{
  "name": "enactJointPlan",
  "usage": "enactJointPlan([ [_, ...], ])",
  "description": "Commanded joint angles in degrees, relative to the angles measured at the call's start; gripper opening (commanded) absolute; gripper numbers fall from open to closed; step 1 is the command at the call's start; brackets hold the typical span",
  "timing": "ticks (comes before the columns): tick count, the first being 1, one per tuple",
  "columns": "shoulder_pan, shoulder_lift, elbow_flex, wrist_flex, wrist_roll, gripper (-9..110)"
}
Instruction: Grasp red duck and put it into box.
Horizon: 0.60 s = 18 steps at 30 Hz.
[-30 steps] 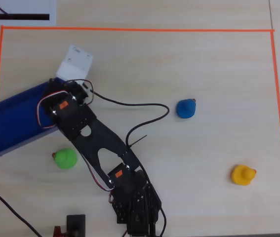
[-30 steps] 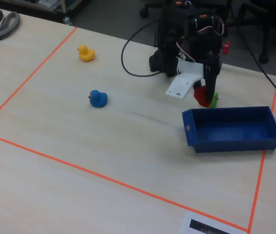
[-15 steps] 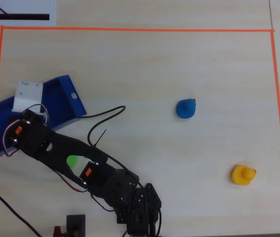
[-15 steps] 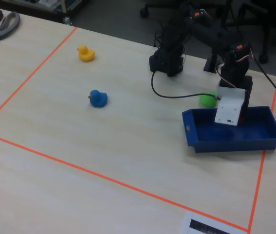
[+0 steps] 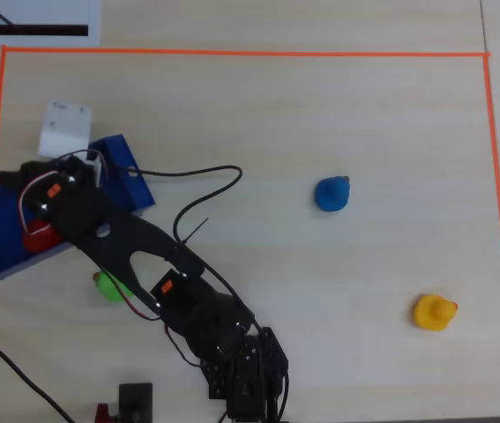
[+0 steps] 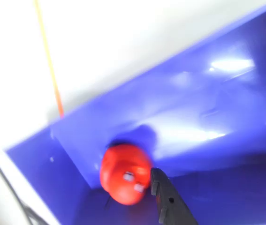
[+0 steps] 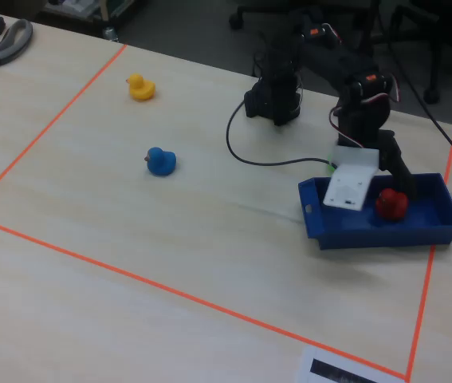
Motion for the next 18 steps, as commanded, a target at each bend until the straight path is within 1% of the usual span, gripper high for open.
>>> enactJointPlan([
  [1,7.12,14.77,0.09,1.93,-4.31,0],
  [5,19.51,31.99,10.99,1.41,-12.92,0],
  [11,38.23,61.00,40.87,-9.49,-27.42,0],
  [14,42.36,73.39,56.25,-13.01,-32.34,0],
  [18,43.42,88.68,73.39,-13.80,-36.04,0],
])
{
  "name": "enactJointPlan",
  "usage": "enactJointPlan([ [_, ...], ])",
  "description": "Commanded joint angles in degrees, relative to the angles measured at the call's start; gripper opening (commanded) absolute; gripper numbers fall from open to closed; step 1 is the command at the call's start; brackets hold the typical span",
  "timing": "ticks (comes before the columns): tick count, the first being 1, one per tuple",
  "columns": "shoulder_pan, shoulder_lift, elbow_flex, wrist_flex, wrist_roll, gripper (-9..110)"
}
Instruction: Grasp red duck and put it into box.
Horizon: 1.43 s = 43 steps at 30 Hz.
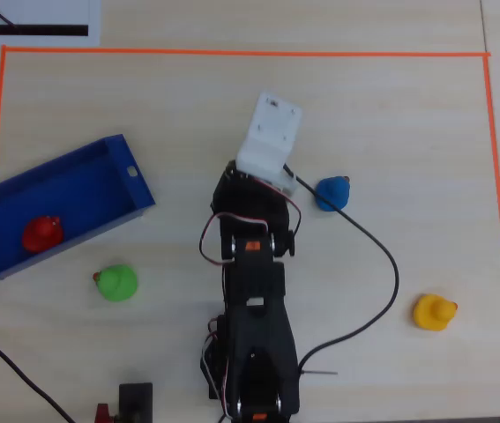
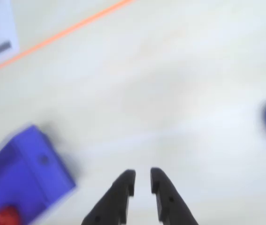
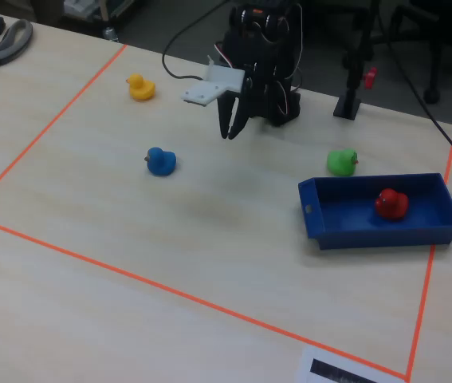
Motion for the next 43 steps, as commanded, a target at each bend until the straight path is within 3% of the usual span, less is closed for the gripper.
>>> enactJointPlan([
  [1,0.18,18.72,8.96,-0.18,-2.99,0],
  [15,0.18,39.46,45.88,4.48,-5.98,0],
  [21,0.09,44.91,45.97,18.90,-8.26,0],
  [43,3.25,44.82,45.97,18.98,-7.47,1],
])
